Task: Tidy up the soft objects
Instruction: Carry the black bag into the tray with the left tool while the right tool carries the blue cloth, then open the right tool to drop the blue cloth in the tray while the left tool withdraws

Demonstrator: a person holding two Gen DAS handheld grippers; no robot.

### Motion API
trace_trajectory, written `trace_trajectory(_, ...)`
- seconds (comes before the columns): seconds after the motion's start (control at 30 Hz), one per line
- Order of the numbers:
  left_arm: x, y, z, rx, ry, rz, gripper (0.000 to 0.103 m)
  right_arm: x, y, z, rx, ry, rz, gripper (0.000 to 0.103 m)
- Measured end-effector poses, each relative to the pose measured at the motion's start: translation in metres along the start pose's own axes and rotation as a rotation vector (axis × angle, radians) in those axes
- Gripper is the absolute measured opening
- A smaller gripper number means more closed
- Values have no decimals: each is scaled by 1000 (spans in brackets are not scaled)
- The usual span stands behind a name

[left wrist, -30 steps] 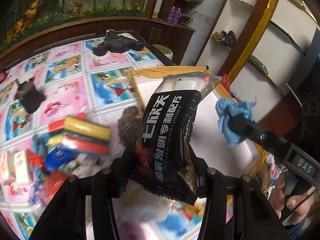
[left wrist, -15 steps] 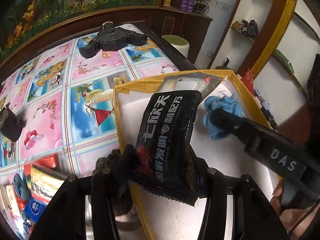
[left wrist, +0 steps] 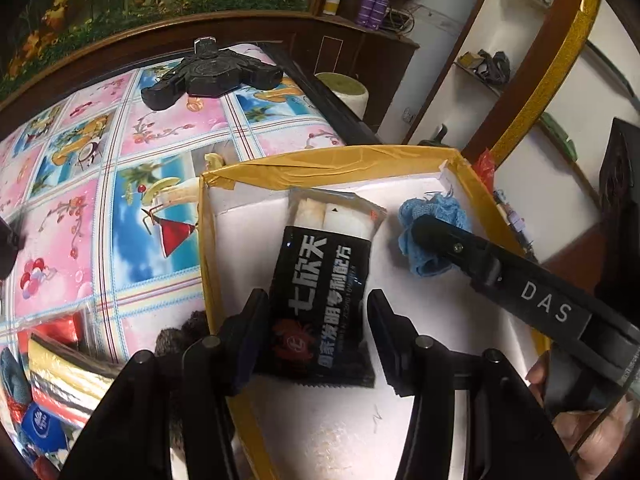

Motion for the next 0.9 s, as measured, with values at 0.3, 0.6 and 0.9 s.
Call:
trace_trajectory(0.3,-28,9,-3,-21,33,-23,52,-21,6,5,-12,3,-26,51)
trace_trajectory(0.6,-81,35,8,4,94,-94,52,-61,26,27,-4,-41,-92,51)
trace_trajectory(0.9,-129,71,63,-13,97,-144,52,-95,96,83,6,-252,-105,51)
Point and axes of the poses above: each gripper's, at about its wrist camera, not at the fingertips, and x roughly the way its jaws point, z to its left, y to its underside, the point moved 8 cm from there along x, roughly the way its jaws point, and after that the axes turned 1 degree about -x, right-handed, at the moved point
